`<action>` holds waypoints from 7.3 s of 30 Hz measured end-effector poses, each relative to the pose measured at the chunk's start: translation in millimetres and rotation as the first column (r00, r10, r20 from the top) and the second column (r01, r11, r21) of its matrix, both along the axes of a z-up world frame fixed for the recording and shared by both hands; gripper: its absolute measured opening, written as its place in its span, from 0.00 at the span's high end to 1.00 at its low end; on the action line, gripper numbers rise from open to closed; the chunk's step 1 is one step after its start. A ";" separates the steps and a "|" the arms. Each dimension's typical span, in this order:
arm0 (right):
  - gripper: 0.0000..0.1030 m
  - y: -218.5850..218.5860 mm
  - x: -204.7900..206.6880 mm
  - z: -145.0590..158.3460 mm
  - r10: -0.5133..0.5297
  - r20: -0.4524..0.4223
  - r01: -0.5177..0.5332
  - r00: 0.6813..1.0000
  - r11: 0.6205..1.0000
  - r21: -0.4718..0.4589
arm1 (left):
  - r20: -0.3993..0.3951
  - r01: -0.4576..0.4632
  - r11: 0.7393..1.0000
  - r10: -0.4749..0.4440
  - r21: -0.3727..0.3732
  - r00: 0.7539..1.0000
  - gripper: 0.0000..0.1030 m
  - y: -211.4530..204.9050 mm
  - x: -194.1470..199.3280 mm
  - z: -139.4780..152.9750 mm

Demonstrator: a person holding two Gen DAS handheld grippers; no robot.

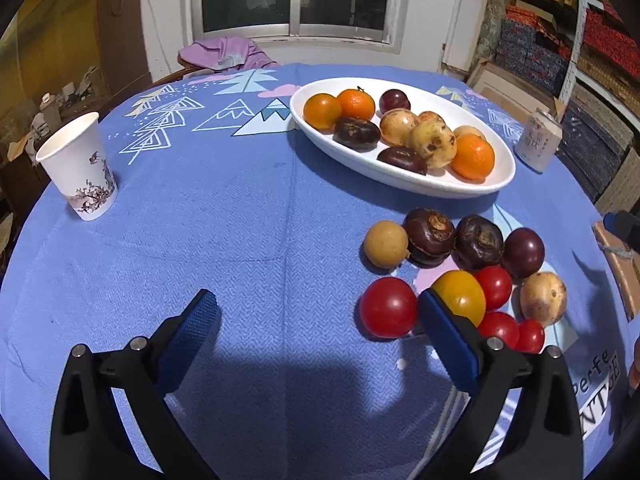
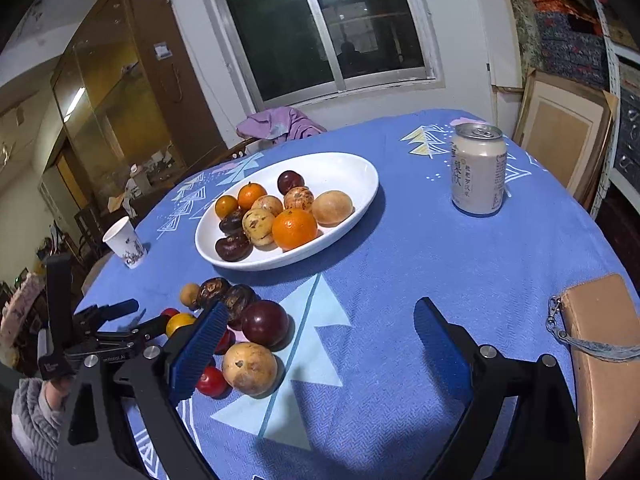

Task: Organize fruits
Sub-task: 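Grasp a red tomato with the left tool while the right tool grasps a brown round fruit, then carry the tomato and brown fruit onto the plate and open both tools, then grasp a red tomato with the left tool while the right tool grasps another red tomato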

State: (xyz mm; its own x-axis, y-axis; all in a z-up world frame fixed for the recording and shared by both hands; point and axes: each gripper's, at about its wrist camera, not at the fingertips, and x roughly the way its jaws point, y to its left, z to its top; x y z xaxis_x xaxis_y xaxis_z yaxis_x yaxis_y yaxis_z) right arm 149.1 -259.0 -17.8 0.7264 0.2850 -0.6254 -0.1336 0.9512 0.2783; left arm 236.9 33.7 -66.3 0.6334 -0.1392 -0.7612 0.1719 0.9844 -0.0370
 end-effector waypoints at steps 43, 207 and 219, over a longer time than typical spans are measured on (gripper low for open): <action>0.60 82.5 3.2 -39.4 0.253 -0.144 -0.274 0.957 0.949 -0.154 | -0.029 0.056 0.998 -0.056 0.003 0.998 0.04 -8.8 1.9 -6.7; 0.03 14.6 -15.7 24.4 0.050 0.050 -0.052 0.998 0.998 0.035 | 0.016 0.289 0.957 -0.290 0.031 0.957 0.50 -71.3 -42.3 -1.2; 0.26 54.6 -18.2 2.8 0.237 -0.038 -0.238 0.971 0.970 -0.054 | -0.017 0.283 0.959 -0.283 0.017 0.959 0.66 -64.3 -39.3 -5.6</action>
